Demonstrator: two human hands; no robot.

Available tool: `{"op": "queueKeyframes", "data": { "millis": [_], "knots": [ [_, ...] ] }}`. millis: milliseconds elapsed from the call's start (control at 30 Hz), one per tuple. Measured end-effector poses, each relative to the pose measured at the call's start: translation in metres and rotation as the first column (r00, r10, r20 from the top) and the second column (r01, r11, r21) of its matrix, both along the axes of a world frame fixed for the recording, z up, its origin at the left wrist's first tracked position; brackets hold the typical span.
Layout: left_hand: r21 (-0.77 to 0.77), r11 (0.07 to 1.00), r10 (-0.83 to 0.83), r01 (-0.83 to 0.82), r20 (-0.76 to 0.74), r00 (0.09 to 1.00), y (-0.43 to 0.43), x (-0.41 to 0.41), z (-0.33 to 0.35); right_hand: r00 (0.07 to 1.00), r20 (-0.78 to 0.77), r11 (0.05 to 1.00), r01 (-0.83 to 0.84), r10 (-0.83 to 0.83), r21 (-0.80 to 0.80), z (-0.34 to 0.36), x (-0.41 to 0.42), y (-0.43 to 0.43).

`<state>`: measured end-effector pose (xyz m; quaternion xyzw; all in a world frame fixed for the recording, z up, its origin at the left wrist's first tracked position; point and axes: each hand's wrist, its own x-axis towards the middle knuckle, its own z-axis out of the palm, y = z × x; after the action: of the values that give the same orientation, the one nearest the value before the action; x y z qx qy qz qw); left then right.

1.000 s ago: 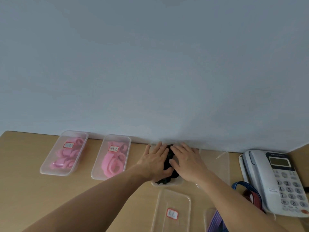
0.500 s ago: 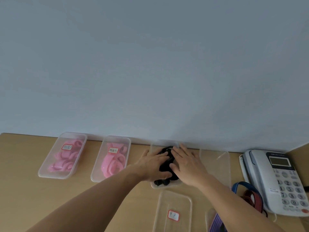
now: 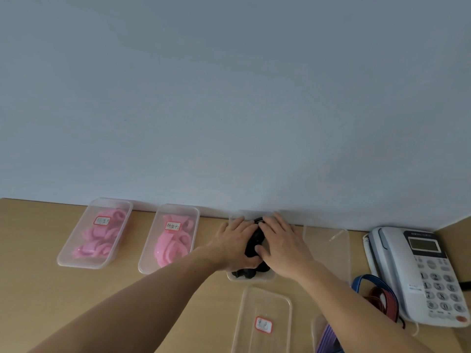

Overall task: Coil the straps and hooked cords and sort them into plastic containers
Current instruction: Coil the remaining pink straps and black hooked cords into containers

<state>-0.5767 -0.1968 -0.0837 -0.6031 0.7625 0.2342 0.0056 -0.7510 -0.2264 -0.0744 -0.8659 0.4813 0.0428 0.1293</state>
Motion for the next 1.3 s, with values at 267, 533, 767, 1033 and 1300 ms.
{"op": "queueKeyframes", "data": {
  "millis": [267,533,767,1033,1300],
  "knots": [
    [0.024,0.999,-0.048,0.047,0.055,0.997,0.002,-0.003,0.004,0.999,0.041,1.000,0.022,-0.023,0.020,0.001,-0.002,0.002],
    [-0.109,0.993,0.052,-0.053,-0.014,0.999,0.023,0.007,0.010,0.932,0.313,0.971,0.220,-0.181,-0.093,0.016,-0.017,0.037],
    [-0.328,0.935,0.083,-0.137,-0.175,0.981,0.076,0.015,0.006,0.915,0.235,0.938,0.345,-0.329,-0.029,-0.006,-0.034,0.112],
    [-0.310,0.949,-0.003,-0.059,-0.198,0.980,0.124,0.015,0.004,0.809,0.106,0.815,0.578,-0.578,0.035,-0.013,-0.008,0.160],
    [0.194,0.978,0.104,-0.081,-0.110,0.989,0.136,0.006,-0.013,0.603,-0.201,0.585,0.798,-0.772,0.147,-0.025,0.011,0.178]
  ]
}}
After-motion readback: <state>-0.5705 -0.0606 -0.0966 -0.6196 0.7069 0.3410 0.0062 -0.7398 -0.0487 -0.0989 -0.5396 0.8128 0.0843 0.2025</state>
